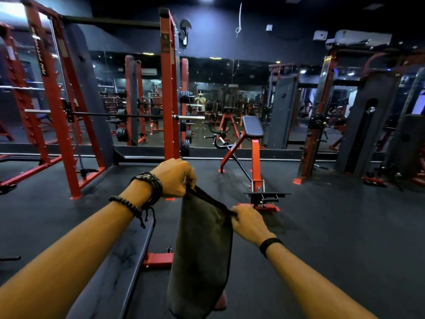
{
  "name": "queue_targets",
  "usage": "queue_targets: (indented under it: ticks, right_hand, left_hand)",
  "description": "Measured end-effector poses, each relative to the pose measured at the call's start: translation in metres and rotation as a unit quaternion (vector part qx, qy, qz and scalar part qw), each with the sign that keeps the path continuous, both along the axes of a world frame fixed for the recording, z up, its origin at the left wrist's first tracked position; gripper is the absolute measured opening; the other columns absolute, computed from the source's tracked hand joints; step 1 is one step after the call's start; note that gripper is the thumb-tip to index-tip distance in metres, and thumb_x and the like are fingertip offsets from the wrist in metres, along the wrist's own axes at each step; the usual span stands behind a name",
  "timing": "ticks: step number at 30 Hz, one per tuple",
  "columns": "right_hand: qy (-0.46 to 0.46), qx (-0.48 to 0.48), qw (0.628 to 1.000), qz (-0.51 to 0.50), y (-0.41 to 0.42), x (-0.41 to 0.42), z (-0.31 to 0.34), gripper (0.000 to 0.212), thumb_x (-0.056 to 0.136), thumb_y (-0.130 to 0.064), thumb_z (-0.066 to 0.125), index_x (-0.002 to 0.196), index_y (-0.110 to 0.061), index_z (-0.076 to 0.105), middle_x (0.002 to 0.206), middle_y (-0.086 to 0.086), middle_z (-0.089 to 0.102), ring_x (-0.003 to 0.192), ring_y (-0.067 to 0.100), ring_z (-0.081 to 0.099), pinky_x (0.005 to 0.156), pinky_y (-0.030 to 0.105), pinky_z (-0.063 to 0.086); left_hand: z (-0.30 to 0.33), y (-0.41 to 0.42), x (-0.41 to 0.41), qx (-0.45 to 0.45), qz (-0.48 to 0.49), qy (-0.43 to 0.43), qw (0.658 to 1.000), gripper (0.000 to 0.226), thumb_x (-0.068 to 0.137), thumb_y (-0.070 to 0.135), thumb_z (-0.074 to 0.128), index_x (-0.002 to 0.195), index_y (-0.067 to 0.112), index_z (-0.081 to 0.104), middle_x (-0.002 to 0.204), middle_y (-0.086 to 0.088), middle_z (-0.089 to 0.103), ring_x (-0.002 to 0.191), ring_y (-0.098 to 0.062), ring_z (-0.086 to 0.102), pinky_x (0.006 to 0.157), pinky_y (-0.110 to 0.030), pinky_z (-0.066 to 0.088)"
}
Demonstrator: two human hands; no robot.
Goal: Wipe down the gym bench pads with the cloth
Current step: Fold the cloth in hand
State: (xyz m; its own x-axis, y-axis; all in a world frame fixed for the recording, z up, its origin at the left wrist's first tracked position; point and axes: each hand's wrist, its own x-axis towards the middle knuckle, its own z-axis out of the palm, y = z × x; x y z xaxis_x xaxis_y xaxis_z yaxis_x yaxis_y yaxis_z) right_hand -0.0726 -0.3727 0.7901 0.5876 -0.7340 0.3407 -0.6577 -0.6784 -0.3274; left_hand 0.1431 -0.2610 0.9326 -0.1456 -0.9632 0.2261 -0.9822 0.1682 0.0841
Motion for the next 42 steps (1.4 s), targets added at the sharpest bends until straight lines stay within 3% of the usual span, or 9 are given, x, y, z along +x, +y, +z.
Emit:
queue_targets:
  ticks: [2,5,7,14,19,24,28,35,42]
  right_hand:
    - [-0.040,0.032,0.997,0.065,-0.003,-0.002,-0.001,0.016,0.088,-0.009,0.055,0.087,-0.005,0.071,0.088,0.008,0.069,0.082,0.024,0.064,0.076,0.046,0.054]
    - [-0.058,0.046,0.985,0.155,0.009,0.011,0.003,0.022,0.090,-0.008,0.060,0.106,-0.006,0.074,0.125,0.004,0.066,0.115,0.014,0.060,0.100,0.030,0.050]
    - [-0.074,0.039,0.980,0.179,0.020,0.023,0.004,0.022,0.087,-0.009,0.061,0.103,-0.004,0.075,0.132,0.006,0.063,0.120,0.016,0.058,0.102,0.030,0.048]
    - [-0.195,0.040,0.968,0.151,0.028,0.035,-0.004,0.019,0.077,-0.015,0.058,0.085,-0.003,0.070,0.084,0.006,0.071,0.077,0.017,0.066,0.071,0.038,0.055]
    - [-0.270,0.059,0.943,0.186,0.037,0.040,-0.007,0.007,0.078,-0.006,0.065,0.083,-0.005,0.069,0.084,0.004,0.072,0.080,0.010,0.068,0.076,0.019,0.055]
    - [-0.304,0.054,0.925,0.220,0.048,0.045,-0.014,0.013,0.075,0.004,0.067,0.080,-0.007,0.064,0.089,0.008,0.073,0.089,0.014,0.069,0.083,0.022,0.056]
    - [-0.264,0.011,0.929,0.259,0.052,0.041,-0.020,0.011,0.077,-0.002,0.066,0.086,-0.010,0.065,0.091,0.003,0.072,0.089,0.013,0.069,0.082,0.026,0.056]
    - [-0.114,-0.192,0.952,0.211,0.057,0.038,-0.031,0.022,0.080,-0.012,0.065,0.100,-0.013,0.073,0.096,0.001,0.073,0.079,0.020,0.067,0.073,0.035,0.052]
    - [-0.141,-0.055,0.978,0.147,0.034,0.025,-0.012,0.019,0.079,-0.010,0.061,0.093,-0.008,0.074,0.086,0.007,0.068,0.078,0.026,0.064,0.070,0.044,0.054]
  left_hand:
    - [-0.003,0.002,0.006,0.000,0.003,0.006,1.000,0.041,0.076,0.002,0.063,0.059,0.038,0.055,0.078,0.014,0.061,0.082,-0.011,0.059,0.082,-0.038,0.056]
    - [-0.005,0.002,0.005,-0.022,-0.006,0.005,1.000,0.033,0.072,-0.001,0.062,0.063,0.030,0.063,0.077,0.012,0.063,0.075,-0.009,0.058,0.074,-0.032,0.055]
    - [-0.004,0.002,0.001,-0.030,-0.011,-0.003,0.999,0.026,0.071,-0.002,0.061,0.069,0.023,0.069,0.077,0.011,0.064,0.073,-0.009,0.057,0.069,-0.027,0.052]
    - [0.004,0.011,0.005,-0.028,-0.003,0.002,1.000,0.043,0.068,-0.003,0.061,0.057,0.039,0.052,0.070,0.015,0.058,0.071,-0.011,0.058,0.068,-0.032,0.056]
    - [0.005,0.016,0.008,-0.029,0.016,0.017,0.999,0.046,0.069,-0.001,0.064,0.054,0.041,0.050,0.067,0.020,0.055,0.066,-0.004,0.054,0.063,-0.024,0.048]
    - [0.007,0.016,0.009,-0.015,0.026,0.029,0.999,0.045,0.071,-0.002,0.065,0.055,0.038,0.053,0.066,0.020,0.054,0.063,-0.003,0.053,0.059,-0.018,0.041]
    - [0.006,0.013,0.009,0.002,0.035,0.030,0.999,0.034,0.069,-0.003,0.063,0.061,0.030,0.064,0.069,0.014,0.062,0.066,-0.007,0.058,0.057,-0.018,0.044]
    - [0.005,0.010,0.005,0.012,0.051,0.036,0.998,0.037,0.071,-0.003,0.062,0.060,0.032,0.061,0.068,0.010,0.063,0.067,-0.009,0.060,0.056,-0.017,0.043]
    - [0.008,0.012,0.007,0.012,0.056,-0.003,0.998,0.030,0.069,-0.001,0.061,0.065,0.028,0.065,0.070,0.012,0.062,0.069,-0.012,0.061,0.057,-0.020,0.046]
